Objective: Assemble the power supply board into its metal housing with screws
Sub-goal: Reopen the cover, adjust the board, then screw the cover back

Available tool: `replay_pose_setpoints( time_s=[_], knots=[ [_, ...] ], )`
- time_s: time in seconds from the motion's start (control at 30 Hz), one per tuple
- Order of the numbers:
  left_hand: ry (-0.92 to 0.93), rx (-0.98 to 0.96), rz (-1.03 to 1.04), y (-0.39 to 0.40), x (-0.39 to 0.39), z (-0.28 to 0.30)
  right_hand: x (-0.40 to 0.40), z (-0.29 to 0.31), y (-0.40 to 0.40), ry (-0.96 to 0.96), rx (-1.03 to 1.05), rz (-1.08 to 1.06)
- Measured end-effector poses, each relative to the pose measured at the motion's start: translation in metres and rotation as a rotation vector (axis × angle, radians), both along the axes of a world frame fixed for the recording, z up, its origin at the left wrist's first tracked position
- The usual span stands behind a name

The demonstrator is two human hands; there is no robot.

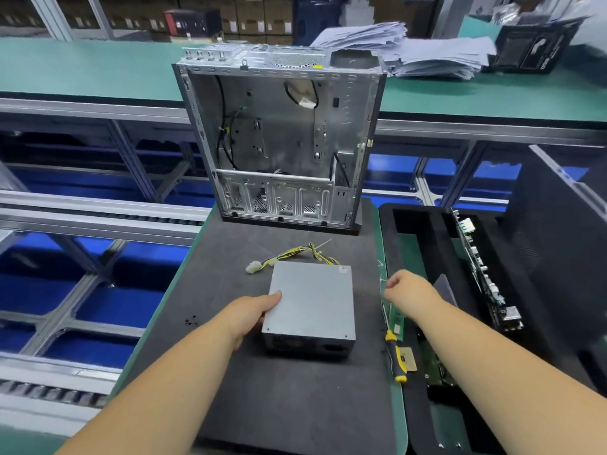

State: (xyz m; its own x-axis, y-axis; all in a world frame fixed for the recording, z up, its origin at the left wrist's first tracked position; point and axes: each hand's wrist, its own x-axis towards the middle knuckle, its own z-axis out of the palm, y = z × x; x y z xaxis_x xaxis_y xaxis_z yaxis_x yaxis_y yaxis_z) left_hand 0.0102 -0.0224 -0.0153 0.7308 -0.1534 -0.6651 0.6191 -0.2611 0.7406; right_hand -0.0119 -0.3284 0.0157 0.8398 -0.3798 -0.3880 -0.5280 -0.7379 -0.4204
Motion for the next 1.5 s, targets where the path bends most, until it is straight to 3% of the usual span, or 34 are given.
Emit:
replay_pose_setpoints(
  time_s=[0.17,0.27,0.37,0.47,0.57,0.8,1.0,1.27,1.5],
  knots=[
    [-0.016,-0.032,0.108,-0.012,-0.005,-0.001,-0.012,-0.016,-0.004,0.314,-0.238,0.222],
    [-0.194,0.147,0.151,-0.019,-0.008,-0.001,-0.016,-0.025,-0.002,0.358,-0.278,0.277],
    [-0.397,0.406,0.212,-0.024,-0.016,0.011,-0.018,-0.029,-0.004,0.363,-0.308,0.333],
    [-0.606,0.404,0.244,-0.032,-0.027,0.027,-0.02,-0.029,-0.01,0.307,-0.269,0.323],
    [-0.707,0.388,0.232,-0.04,-0.035,0.041,-0.019,-0.017,-0.022,0.113,-0.094,0.173],
    [-0.665,0.323,0.334,-0.033,-0.049,0.06,-0.002,0.044,-0.008,-0.28,0.429,0.074],
    [-0.678,0.351,0.373,0.013,-0.051,0.063,0.011,0.066,0.047,-0.425,0.553,0.177],
    [-0.643,0.421,0.401,0.096,-0.045,0.041,0.027,0.053,0.136,-0.346,0.693,0.154],
    [-0.563,0.543,0.186,0.141,-0.02,0.017,0.041,0.041,0.194,-0.341,0.697,0.139]
  ],
)
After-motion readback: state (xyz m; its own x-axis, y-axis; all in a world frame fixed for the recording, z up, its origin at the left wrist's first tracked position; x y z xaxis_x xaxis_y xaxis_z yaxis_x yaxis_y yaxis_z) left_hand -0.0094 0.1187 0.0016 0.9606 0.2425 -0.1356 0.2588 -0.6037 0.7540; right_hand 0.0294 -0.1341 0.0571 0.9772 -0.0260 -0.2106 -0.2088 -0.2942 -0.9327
